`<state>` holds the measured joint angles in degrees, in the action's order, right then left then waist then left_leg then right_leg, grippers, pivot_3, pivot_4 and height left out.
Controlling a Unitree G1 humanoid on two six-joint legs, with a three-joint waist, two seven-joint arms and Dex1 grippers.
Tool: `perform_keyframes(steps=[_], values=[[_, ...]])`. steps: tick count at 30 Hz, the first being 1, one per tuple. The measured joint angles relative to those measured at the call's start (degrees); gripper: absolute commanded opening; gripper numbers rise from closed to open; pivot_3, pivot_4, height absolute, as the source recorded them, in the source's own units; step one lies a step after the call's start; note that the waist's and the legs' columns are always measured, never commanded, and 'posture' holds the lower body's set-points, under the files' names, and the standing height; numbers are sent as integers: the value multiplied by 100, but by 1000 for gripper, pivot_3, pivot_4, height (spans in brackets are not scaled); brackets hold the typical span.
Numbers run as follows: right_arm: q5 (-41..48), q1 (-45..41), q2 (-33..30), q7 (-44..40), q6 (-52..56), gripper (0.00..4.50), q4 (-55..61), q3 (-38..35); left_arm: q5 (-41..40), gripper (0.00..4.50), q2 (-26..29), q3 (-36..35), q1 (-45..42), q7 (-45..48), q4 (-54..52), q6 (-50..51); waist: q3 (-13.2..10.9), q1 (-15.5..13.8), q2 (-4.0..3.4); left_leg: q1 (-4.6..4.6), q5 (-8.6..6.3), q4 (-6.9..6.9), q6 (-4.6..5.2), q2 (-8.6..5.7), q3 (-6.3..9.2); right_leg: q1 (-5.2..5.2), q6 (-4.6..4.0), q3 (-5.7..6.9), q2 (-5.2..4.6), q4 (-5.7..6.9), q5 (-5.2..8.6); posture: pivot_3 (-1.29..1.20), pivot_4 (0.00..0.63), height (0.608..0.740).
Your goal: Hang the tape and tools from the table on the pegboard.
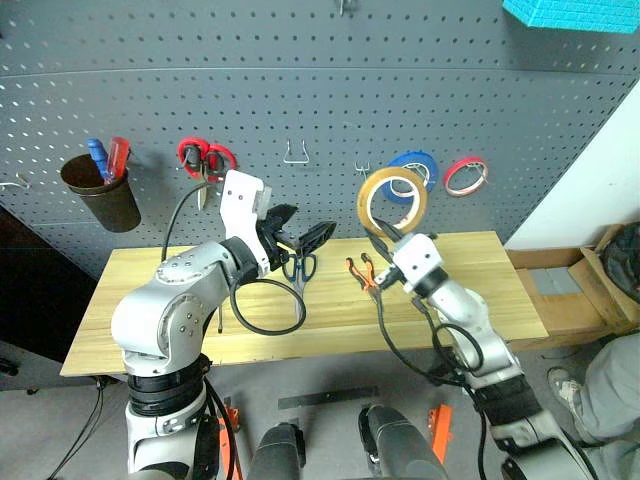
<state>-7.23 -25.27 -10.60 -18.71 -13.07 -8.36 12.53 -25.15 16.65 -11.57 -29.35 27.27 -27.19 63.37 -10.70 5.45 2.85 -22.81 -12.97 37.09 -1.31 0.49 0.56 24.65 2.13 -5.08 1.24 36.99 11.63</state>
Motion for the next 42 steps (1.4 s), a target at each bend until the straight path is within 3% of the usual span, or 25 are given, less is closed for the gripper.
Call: perform_keyframes(steps=[12, 18, 23, 30, 36, 42], values=[[881, -1740, 306, -1116, 239, 277, -2891, -288, -85, 4500, 33, 167, -215, -292, 321, -311, 179, -49, 25, 1, 6, -6, -5, 8, 0, -5, -30, 1, -2, -3, -17, 10, 41, 740], [1034, -2144, 255, -1266, 479, 277, -3582, -604, -124, 4500, 85, 297, -217, -295, 443, -427, 209, -43, 19, 1, 6, -5, -5, 7, 0, -5, -31, 0, -1, 0, -18, 1, 39, 740], [1034, -2104, 230, -1148, 487, 1911, -3528, -687, -140, 4500, 89, 403, -217, -297, 513, -544, 233, -36, 13, 1, 6, -5, -5, 7, -3, -5, -31, -4, -1, 0, -18, -5, 41, 740], [1003, -1268, 187, -1049, 882, 4348, -2587, -672, -166, 4500, 110, 468, -208, -314, 518, -619, 273, -38, -7, 5, 6, -2, -4, 6, -10, -5, -13, -10, 0, 6, -8, -11, 57, 740], [921, -361, 91, -938, 2236, 4452, -1151, -512, -177, 4500, 41, 523, 184, -495, 409, -642, 274, -38, -18, 20, 5, -5, -3, 11, -29, -7, -5, -31, 3, 11, -1, -15, 119, 740], [886, -149, 82, -731, 4631, 4452, -256, -345, 294, 4500, -66, 985, 1561, -1053, 301, -900, 182, -41, -40, 80, 4, -7, 3, 20, -54, -45, -44, -49, 8, 16, 22, -3, 220, 740]])
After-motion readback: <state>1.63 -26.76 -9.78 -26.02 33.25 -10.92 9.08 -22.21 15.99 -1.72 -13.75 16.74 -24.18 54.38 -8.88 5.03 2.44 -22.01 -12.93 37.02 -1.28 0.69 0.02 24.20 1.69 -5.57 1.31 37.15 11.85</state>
